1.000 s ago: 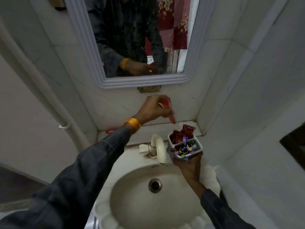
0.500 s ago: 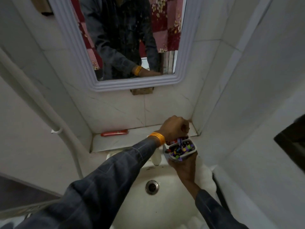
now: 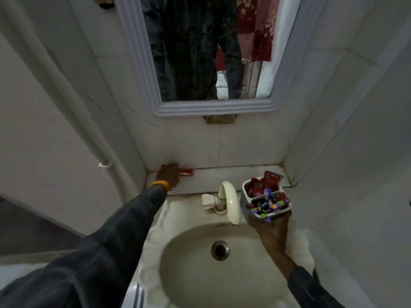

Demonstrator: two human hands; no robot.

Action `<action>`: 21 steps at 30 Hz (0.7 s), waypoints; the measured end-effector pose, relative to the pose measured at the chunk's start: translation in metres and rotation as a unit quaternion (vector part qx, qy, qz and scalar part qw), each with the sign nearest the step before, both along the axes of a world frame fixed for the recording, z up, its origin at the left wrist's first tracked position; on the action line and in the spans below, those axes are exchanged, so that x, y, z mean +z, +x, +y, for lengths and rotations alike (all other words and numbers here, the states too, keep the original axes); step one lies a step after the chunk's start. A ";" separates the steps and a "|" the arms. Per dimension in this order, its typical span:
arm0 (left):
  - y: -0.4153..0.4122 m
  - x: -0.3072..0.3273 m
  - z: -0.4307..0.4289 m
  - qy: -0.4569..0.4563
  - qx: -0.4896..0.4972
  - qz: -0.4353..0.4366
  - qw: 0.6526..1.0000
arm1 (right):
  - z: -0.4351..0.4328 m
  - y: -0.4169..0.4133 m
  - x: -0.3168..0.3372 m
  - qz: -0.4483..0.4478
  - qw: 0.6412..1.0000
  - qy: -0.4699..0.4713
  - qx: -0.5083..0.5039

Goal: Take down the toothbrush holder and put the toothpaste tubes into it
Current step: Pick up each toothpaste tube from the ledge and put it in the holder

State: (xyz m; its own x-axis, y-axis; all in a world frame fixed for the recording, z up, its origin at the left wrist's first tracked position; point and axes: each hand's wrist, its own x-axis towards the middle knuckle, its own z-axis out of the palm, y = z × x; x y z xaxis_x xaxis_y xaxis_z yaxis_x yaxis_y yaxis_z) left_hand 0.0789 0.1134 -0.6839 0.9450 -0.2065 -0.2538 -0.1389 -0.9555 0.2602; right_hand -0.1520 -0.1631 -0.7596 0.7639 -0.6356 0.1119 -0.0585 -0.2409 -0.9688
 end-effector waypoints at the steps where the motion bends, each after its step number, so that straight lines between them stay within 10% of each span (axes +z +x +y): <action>1: 0.000 -0.005 0.005 0.017 -0.009 0.001 1.000 | -0.001 0.000 -0.001 0.007 1.000 0.001 -0.001; 11: -0.006 -0.005 -0.013 0.071 -0.044 0.012 0.996 | -0.002 0.000 -0.006 0.030 0.999 0.039 -0.007; 16: -0.008 0.050 -0.045 -0.142 -0.021 -0.016 0.990 | -0.002 0.000 -0.007 0.053 0.998 0.031 -0.023; 21: -0.039 0.125 -0.102 -0.313 -0.205 -0.019 0.927 | -0.002 -0.001 -0.008 0.057 0.997 0.041 -0.024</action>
